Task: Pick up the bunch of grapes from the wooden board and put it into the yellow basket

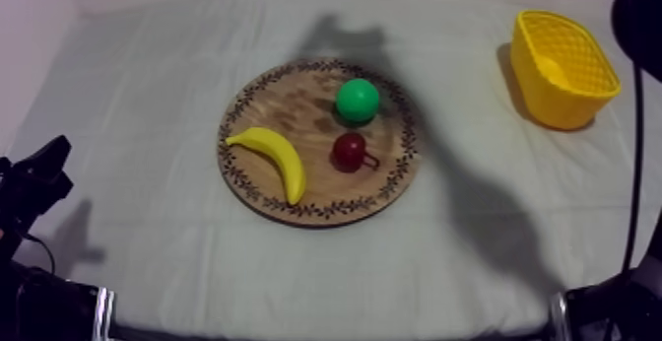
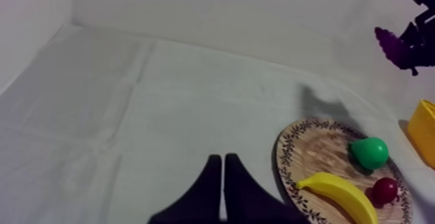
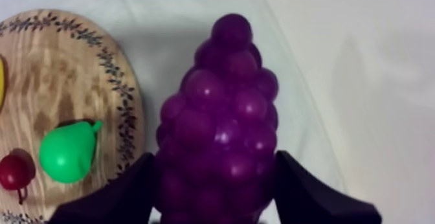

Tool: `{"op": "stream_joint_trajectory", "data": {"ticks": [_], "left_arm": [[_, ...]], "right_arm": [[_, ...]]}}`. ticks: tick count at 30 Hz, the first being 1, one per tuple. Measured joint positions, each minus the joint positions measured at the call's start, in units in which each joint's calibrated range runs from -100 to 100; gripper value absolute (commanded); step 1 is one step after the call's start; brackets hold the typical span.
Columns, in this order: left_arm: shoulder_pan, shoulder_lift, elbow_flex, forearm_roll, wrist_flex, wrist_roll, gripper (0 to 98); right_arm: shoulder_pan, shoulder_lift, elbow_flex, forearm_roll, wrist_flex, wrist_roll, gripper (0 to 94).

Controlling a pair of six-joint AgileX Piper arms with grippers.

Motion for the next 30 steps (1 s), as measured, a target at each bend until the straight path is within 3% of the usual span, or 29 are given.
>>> {"op": "stream_joint_trajectory", "data": {"ticks": [30], "left_arm": [[0.0, 0.0, 0.0, 0.00, 0.0, 0.0, 0.1]], "right_arm": [[15.0, -19.9, 31.6, 7.3, -21.3, -16.0, 33.5]]}}
